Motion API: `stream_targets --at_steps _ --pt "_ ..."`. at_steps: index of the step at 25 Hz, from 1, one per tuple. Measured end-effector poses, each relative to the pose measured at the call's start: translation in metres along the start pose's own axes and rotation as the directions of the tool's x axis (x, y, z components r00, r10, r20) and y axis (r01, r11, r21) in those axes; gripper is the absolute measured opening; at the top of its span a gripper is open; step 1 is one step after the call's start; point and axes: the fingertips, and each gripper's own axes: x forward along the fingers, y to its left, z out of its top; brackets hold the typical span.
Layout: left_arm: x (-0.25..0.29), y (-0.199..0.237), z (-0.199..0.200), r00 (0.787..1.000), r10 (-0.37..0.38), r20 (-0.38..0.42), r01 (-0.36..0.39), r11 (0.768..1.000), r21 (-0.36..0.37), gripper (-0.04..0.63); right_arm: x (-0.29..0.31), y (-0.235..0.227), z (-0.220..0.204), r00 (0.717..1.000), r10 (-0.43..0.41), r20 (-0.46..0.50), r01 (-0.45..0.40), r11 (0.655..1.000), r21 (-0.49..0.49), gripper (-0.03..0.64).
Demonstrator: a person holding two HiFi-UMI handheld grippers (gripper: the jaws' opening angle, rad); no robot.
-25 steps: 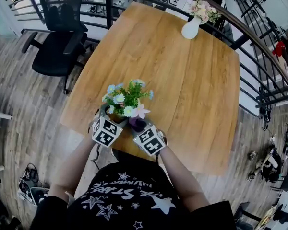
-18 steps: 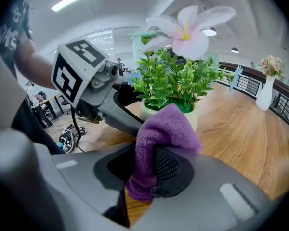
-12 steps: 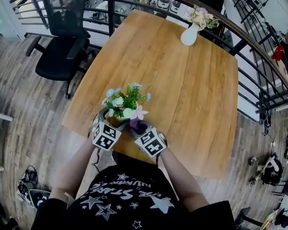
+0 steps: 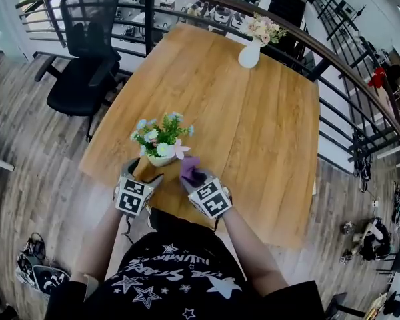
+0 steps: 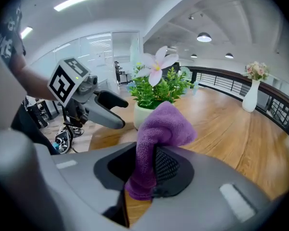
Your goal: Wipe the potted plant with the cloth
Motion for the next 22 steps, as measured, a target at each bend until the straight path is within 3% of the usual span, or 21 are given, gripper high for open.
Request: stream_targets --at_steps 5,10,14,16,20,22 --pt "-0.024 -0.018 0.010 0.995 0.048 0.090 -0.041 0.996 -0.077 0.412 -0.036 -0.009 -0.013 0.998 -0.054 0.041 0.052 0.998 0.034 0.087" --pt "-0.050 -0.025 0.005 0.986 0.105 0.132 -0.084 0.985 -0.151 0.292 -0.061 -0.011 -0.020 0.994 -0.083 0.067 0.078 0.994 0.073 0.087" --pt "-0.079 -0.019 0.010 0.957 0.207 0.202 -0.178 0.972 -0.154 0.161 -0.071 -0.004 -0.019 0.991 -0.085 0.107 0.069 0.988 0.142 0.087" --pt "-0.086 -0.018 0.014 0.948 0.229 0.223 -0.193 0.966 -0.171 0.107 -0.074 0.003 -0.021 0.992 -0.070 0.101 0.057 0.991 0.122 0.087" --pt "-0.085 -0.020 0.014 0.948 0.223 0.228 -0.191 0.970 -0.152 0.092 -0.074 0.007 -0.020 0.995 -0.055 0.084 0.051 0.998 0.044 0.087" --pt "-0.086 -0.024 0.018 0.943 0.232 0.237 -0.199 0.968 -0.155 0.040 -0.076 0.004 -0.016 0.995 -0.049 0.092 0.046 0.998 0.039 0.087"
